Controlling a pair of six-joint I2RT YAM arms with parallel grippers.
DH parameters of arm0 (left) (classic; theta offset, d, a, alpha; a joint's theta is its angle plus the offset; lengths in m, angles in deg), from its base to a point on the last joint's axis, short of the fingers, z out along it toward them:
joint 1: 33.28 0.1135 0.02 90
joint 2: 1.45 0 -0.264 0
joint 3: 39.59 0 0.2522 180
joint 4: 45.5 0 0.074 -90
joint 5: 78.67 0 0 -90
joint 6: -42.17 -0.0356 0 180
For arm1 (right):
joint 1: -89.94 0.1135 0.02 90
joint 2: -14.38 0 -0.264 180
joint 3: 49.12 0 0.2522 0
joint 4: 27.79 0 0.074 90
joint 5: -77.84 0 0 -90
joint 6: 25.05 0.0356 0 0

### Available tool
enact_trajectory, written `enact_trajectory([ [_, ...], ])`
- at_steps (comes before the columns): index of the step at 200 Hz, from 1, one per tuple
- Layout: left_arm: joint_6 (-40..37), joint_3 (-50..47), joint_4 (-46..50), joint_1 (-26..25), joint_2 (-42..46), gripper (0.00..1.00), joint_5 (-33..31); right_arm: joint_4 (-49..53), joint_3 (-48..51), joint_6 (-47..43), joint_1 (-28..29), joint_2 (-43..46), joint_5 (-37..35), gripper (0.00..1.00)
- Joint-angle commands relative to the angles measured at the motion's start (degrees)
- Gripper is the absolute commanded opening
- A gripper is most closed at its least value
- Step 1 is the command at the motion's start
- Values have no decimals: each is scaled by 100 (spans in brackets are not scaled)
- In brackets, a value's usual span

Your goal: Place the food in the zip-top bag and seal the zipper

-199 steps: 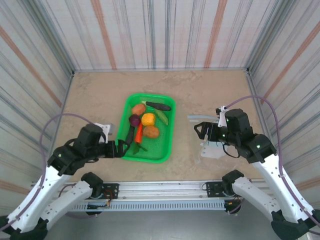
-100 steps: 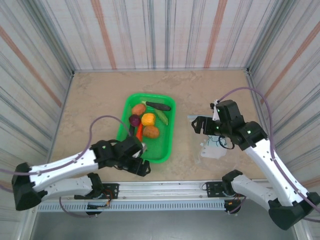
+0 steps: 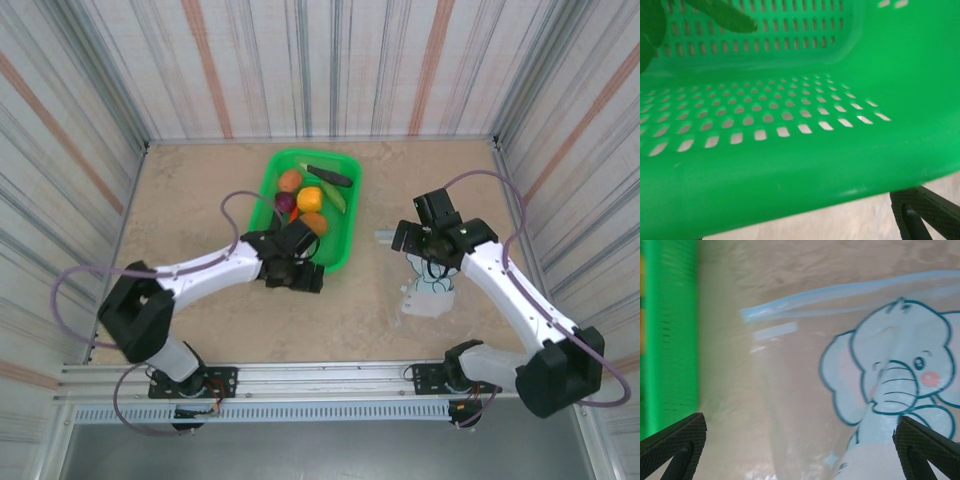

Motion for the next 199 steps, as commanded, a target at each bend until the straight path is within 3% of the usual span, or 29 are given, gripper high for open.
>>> enact_trajectory([
  [1,-276,765,-15,569,-800,93,-173,272,-290,959,-376,-450,-228,99],
  [31,-625,1758,391,704,-1149,90,-4,902,-1005,1638,-660,-1295,-399,99],
  [63,-1103,1767,837,495,-321,92,-126,1969,-2221,2539,-879,-2337,-428,100],
  [82,-1450,1319,778,489,311,93,-679,2346,-2923,3048,-973,-3010,-127,100],
  [95,-1615,1003,697,498,636,94,-1119,2425,-3211,3313,-1065,-3434,254,100],
  [117,-1772,726,520,318,960,95,-1692,2262,-3353,3754,-1106,-3901,638,90],
  [154,-1849,760,265,-109,1001,93,-1405,2139,-3659,4094,-1080,-4673,1008,83],
  [199,-1796,835,352,-135,1043,93,-1511,2011,-3761,4197,-1007,-5160,932,80],
])
